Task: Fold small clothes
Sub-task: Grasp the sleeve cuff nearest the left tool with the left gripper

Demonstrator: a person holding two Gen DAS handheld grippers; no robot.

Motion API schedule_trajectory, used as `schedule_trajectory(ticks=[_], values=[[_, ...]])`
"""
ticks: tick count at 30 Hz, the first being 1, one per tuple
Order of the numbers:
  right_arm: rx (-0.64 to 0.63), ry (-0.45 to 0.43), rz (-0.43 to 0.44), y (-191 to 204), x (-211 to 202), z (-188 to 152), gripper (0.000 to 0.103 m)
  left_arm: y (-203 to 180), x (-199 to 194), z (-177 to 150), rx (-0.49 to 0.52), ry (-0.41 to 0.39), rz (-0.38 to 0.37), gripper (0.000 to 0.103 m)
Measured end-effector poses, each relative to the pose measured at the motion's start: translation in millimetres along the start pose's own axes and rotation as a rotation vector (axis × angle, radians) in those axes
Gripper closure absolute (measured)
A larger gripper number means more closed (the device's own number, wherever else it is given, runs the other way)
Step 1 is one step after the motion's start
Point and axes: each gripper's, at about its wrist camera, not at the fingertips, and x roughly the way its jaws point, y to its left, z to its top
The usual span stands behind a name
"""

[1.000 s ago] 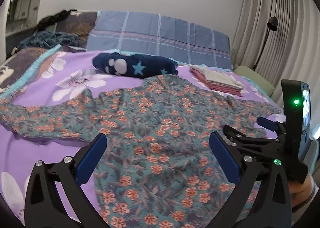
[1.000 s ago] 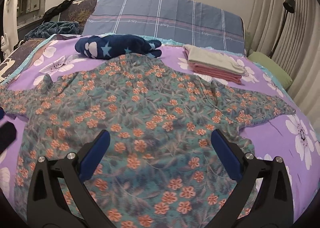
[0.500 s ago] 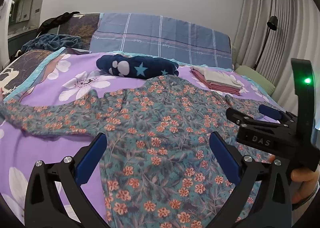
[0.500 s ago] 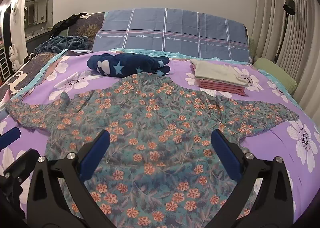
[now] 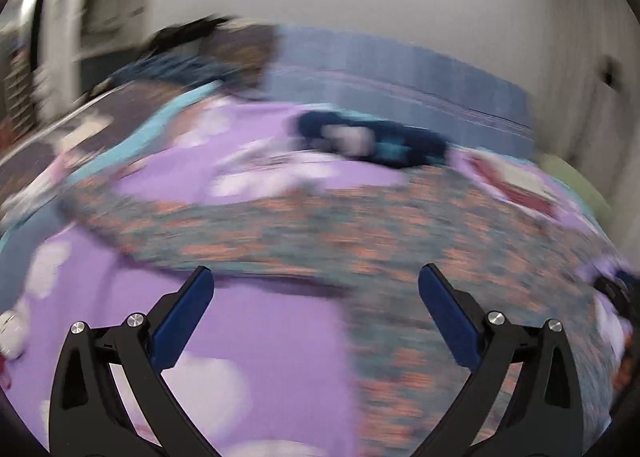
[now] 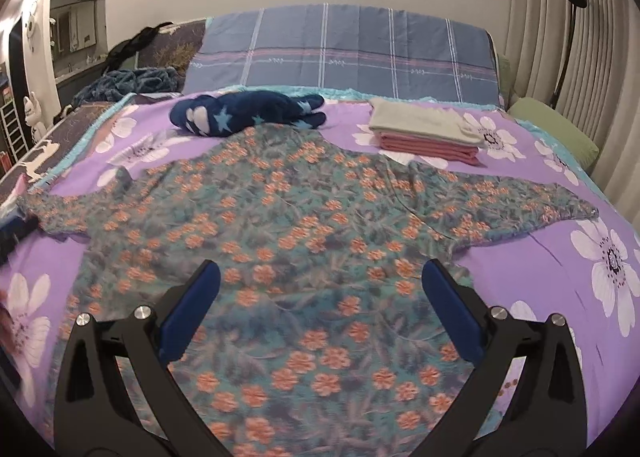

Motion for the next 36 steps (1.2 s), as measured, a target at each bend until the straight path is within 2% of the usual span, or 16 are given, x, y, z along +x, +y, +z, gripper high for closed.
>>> schedule_trajectory(ticks=[1, 4, 5, 8, 11, 13, 14, 16, 17, 18, 20, 22, 25, 30, 33, 36], values=[[0.004, 0.015, 0.006, -3.5, 5.3, 0.4, 0.002, 15.9, 5.2, 3.7, -0.045, 0.017, 0.018, 0.001], [0.017, 0.021, 0.021, -9.1, 14.8, 5.0, 0.002, 95.6, 34.3, 19.4, -0.290, 0.083, 0.102, 0.001], [0.022, 0.016, 0.020, -10.0, 17.6, 6.7, 0.002, 126.4, 45.3, 23.1, -0.375, 0.092, 0.163, 0.001], [0.026, 0.019, 0.016, -11.0, 28.6, 9.3, 0.002, 178.5, 74.7, 35.2, -0.467, 0.116, 0.287, 0.001], [0.014, 0.047, 0.007, -12.4, 43.9, 10.5, 0.002, 218.4, 104.4, 44.7, -0.564, 0.154, 0.332, 0.009], [0.015, 0.061, -0.013, -15.7, 55.1, 12.1, 0.002, 226.5, 109.9, 52.5, -0.584, 0.135, 0.364, 0.014], [0.027, 0.070, -0.023, -19.0, 61.1, 13.0, 0.002, 229.6, 112.8, 59.5, -0.578, 0.127, 0.396, 0.021], [0.066, 0.086, -0.019, -26.0, 70.2, 14.3, 0.002, 233.6, 118.2, 69.7, -0.570, 0.134, 0.449, 0.046], [0.085, 0.092, -0.013, -29.1, 73.2, 14.5, 0.002, 237.9, 122.8, 74.2, -0.574, 0.147, 0.461, 0.076], [0.102, 0.098, -0.007, -32.0, 76.3, 14.9, 0.002, 241.3, 122.0, 73.5, -0.584, 0.157, 0.454, 0.099], [0.129, 0.116, 0.010, -37.3, 81.9, 15.1, 0.002, 240.1, 118.0, 76.1, -0.611, 0.137, 0.411, 0.100], [0.139, 0.123, 0.024, -41.4, 84.0, 14.9, 0.002, 225.2, 112.5, 84.3, -0.570, 0.103, 0.379, 0.100], [0.133, 0.106, 0.027, -46.0, 79.8, 14.6, 0.002, 171.9, 100.2, 104.6, -0.448, 0.064, 0.271, 0.101], [0.140, 0.077, 0.035, -57.2, 69.4, 14.0, 0.002, 23.8, 81.1, 131.1, -0.185, 0.030, 0.005, 0.100], [0.153, 0.073, 0.046, -65.3, 64.1, 9.8, 0.002, -75.8, 75.7, 120.6, -0.020, 0.046, -0.159, 0.100], [0.151, 0.079, 0.052, -74.5, 61.8, 3.3, 0.002, -161.6, 82.4, 84.6, 0.081, 0.121, -0.306, 0.100]])
